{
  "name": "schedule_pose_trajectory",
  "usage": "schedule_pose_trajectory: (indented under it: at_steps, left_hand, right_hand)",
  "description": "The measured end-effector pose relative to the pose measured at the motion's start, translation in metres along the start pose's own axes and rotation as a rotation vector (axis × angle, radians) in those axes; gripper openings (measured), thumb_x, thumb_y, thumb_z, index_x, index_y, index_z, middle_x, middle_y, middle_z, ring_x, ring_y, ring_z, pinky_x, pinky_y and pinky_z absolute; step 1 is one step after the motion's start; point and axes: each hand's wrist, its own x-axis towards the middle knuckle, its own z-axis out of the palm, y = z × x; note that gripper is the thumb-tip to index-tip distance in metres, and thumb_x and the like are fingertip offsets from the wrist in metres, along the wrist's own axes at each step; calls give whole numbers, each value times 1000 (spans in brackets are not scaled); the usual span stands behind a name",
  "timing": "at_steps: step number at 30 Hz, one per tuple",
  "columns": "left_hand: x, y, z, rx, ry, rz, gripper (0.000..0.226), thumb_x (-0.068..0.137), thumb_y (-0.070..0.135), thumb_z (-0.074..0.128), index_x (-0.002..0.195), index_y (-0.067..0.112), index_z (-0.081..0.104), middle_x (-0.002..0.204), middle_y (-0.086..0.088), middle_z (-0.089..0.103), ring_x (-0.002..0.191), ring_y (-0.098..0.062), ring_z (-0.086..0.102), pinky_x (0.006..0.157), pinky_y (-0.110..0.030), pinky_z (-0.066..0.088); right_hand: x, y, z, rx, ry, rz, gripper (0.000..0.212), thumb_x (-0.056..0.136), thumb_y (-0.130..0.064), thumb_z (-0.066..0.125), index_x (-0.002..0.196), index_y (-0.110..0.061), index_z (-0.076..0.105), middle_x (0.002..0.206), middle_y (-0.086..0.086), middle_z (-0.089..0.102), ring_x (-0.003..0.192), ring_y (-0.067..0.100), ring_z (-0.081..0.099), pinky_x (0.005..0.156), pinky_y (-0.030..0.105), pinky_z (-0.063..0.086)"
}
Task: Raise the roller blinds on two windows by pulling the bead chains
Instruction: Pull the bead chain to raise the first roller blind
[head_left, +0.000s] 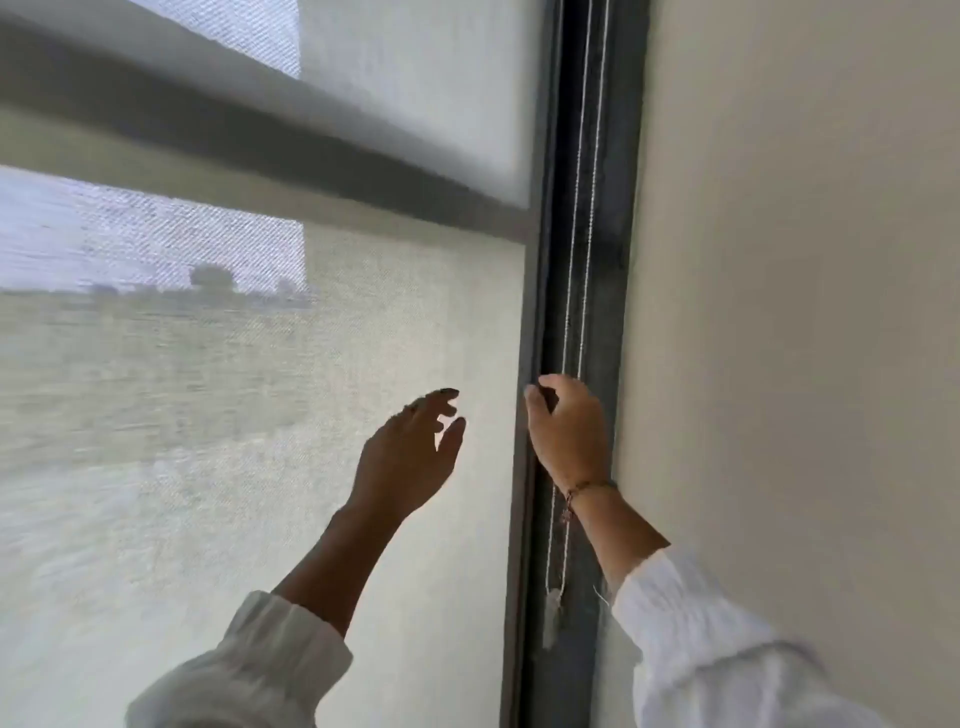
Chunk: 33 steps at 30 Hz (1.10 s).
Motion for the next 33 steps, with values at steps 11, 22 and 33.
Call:
schedule_pose_trajectory:
  at_steps: [11,22,33]
  left_hand:
    - [152,14,177,-719,-187,-362,23,90,12,42,108,18,55,102,-7,63,87,-19,59,72,-33,47]
    - [246,51,204,-912,21,-250,26,96,30,37,101,17,59,96,1,66,90,-16,63,82,-27,50]
    - [275,58,219,-555,181,-221,44,79,36,67,116,17,53,105,3,62,90,-9,58,81,-24,45]
  right_hand:
    - [129,140,54,144,-23,285,48,89,-15,53,133,-7,36,134,15,49,118,28,52,97,40,45]
    - [136,176,88,298,223,-163,54,94,-47,32,78,-7,65,64,8,69,55,13,60,50,21,46]
    - [126,176,86,378,295,-253,61,95,-49,28,70,-5,63,55,7,66,58,12,59,47,11,45]
